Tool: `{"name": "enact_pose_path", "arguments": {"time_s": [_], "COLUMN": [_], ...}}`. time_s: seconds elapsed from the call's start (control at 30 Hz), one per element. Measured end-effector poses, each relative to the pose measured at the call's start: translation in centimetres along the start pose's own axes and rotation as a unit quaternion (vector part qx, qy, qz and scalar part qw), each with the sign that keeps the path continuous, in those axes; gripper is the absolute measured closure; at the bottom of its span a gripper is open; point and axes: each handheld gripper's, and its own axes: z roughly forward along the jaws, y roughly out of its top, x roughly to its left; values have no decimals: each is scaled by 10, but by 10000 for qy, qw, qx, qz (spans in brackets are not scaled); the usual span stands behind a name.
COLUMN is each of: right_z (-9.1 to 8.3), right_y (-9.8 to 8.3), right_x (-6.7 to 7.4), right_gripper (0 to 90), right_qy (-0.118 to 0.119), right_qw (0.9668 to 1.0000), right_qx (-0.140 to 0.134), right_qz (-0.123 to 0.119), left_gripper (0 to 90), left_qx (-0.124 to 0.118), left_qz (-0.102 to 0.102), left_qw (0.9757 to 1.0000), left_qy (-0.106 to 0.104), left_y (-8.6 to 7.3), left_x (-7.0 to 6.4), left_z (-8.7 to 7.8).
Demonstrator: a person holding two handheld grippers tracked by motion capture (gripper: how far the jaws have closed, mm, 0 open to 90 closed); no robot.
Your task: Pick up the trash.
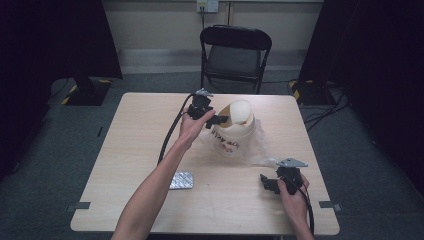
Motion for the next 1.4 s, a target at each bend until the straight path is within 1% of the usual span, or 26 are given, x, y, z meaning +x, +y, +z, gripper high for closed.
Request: {"name": "enact_pose_path", "arguments": {"time_s": [0.07, 0.17, 0.2, 0.23, 0.33, 0.37, 0.4, 0.47, 0.53, 0.6, 0.77, 0.83, 0.87, 0.9, 0.93, 1.0, 1.1, 1.13, 1.17, 1.27, 1.3, 1.33, 1.37, 1.4], "right_z": [0, 0, 0, 0, 0, 0, 0, 0, 0, 0, 0, 0, 0, 0, 0, 0, 0, 0, 0, 0, 0, 0, 0, 0], "right_y": [0, 0, 0, 0, 0, 0, 0, 0, 0, 0, 0, 0, 0, 0, 0, 0, 0, 0, 0, 0, 0, 0, 0, 0], "right_x": [0, 0, 0, 0, 0, 0, 0, 0, 0, 0, 0, 0, 0, 0, 0, 0, 0, 0, 0, 0, 0, 0, 0, 0], "right_gripper": [115, 115, 115, 115, 115, 115, 115, 115, 115, 115, 115, 115, 115, 115, 115, 115, 115, 115, 115, 115, 115, 115, 115, 115], "right_qy": [-1, 0, -1, -2, -1, -2, -2, -1, -5, -1, -5, -5, -6, -2, -5, -6, -7, -6, -6, -7, -7, -7, -7, -6], "right_qw": [10000, 10000, 10000, 10000, 10000, 10000, 10000, 10000, 10000, 10000, 10000, 10000, 10000, 10000, 10000, 10000, 10000, 10000, 10000, 10000, 10000, 10000, 10000, 10000], "right_qx": [1, 2, 0, -1, 0, 0, -1, 3, -5, 2, 8, -1, -3, 4, -1, -1, -3, -2, -2, -4, -6, -6, -2, -1], "right_qz": [1, 5, 0, -2, 0, -1, -1, 2, -9, 7, 3, 1, -1, 10, -1, 3, 0, -2, 3, -4, -7, -7, 3, 4], "left_gripper": [172, 172, 172, 172, 172, 172, 172, 172, 172, 168, 166, 166, 166, 166, 166, 166, 166, 165, 165, 164, 164, 165, 164, 165], "left_qx": [-11, 83, 101, 108, 160, 176, 209, 167, 89, 59, -224, -291, -338, -331, -327, -359, -427, -427, -482, -440, -401, -401, -396, -367], "left_qz": [16, 138, 140, 108, 122, 146, 188, 187, 207, 221, 124, 151, 164, 193, 204, 249, 166, 166, 138, 164, 184, 184, 187, 143], "left_qw": [10000, 9998, 9998, 9998, 9994, 9991, 9990, 9990, 9991, 9992, 9992, 9990, 9988, 9987, 9986, 9985, 9985, 9985, 9982, 9984, 9985, 9985, 9983, 9977], "left_qy": [-35, -76, -102, -151, -296, -343, -346, -375, -361, -326, -310, -293, -320, -336, -352, -318, -302, -302, -331, -327, -337, -337, -388, -544], "left_y": [-1, -1, -2, -2, -4, -4, -4, -3, -3, -1, -1, -4, -6, -9, -12, -21, -35, -35, -45, -59, -62, -62, -72, -78], "left_x": [-1, -3, -4, -4, -6, -6, -7, -9, -8, -5, 3, 4, 5, 6, 7, 11, 16, 16, 18, 20, 20, 20, 21, 22], "left_z": [3, 9, 11, 12, 16, 16, 16, 16, 13, 7, -17, -29, -35, -39, -44, -57, -71, -71, -82, -92, -95, -95, -101, -106]}}
